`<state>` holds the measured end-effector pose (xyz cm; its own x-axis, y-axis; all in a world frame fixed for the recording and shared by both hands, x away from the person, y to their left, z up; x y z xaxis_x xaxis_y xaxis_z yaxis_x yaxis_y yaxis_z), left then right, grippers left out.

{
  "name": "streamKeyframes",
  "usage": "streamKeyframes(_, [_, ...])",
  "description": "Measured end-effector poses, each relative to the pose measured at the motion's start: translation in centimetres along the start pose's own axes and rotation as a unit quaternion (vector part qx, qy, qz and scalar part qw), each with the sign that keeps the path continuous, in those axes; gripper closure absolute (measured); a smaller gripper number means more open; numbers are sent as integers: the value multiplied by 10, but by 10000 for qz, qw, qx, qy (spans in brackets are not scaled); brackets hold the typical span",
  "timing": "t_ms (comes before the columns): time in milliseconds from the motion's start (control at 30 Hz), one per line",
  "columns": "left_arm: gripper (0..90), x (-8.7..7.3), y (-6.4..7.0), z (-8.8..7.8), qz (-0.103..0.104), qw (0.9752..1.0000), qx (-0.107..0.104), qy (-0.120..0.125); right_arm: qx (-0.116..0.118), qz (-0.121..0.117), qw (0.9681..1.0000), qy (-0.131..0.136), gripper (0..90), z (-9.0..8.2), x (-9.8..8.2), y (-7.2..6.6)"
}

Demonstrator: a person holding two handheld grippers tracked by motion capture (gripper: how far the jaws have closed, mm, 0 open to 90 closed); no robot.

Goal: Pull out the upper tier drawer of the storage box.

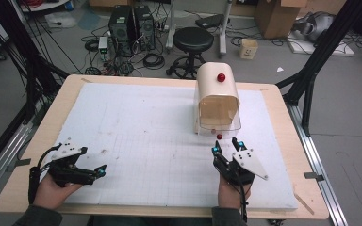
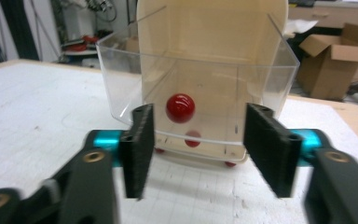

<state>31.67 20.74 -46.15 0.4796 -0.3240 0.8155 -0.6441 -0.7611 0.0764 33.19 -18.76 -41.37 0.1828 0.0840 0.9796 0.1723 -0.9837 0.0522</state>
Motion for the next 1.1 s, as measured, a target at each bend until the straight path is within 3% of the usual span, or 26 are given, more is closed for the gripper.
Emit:
streamKeyframes(233, [20, 0, 0, 1, 31, 10000, -19, -5, 357, 35, 9992, -196, 249, -1, 1, 6])
streamKeyframes(267, [20, 0, 1, 0, 30, 10000, -43, -3, 461, -31, 9984, -311, 185, 0, -1, 8])
streamKeyframes(333, [20, -1, 0, 0, 15, 10000, -47, 0, 610, -83, 9971, -443, 162, 2, -3, 8])
streamKeyframes(467, [20, -2, 0, 0, 4, 10000, -48, 4, 745, -184, 9954, -577, 145, 3, -6, 11])
streamKeyframes(567, [20, -2, 0, -1, -2, 10000, -46, 1, 1083, -271, 9913, -702, 113, 4, -7, 12])
streamKeyframes(700, [20, -2, 0, -2, -15, 10000, -52, 27, 1232, -291, 9888, -790, 105, 4, -9, 15])
streamKeyframes(833, [20, -1, 1, -3, -14, 10000, -73, 53, 1505, -266, 9838, -935, 92, 5, -13, 17])
streamKeyframes(1100, [20, -2, 0, -3, -9, 10000, -71, 54, 1530, -243, 9811, -1161, 92, 9, -25, 29])
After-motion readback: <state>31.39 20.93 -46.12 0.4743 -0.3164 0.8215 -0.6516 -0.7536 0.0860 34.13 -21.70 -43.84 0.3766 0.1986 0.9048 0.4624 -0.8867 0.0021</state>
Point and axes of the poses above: each handheld gripper's, and its own axes: z roughly forward along the jaws, x roughly out of its top, y roughly to its right, the point moved 10 cm from there along z, roughly forward along the jaws, and after that the axes turned 3 degrees about -x, right-handed, at the moved point
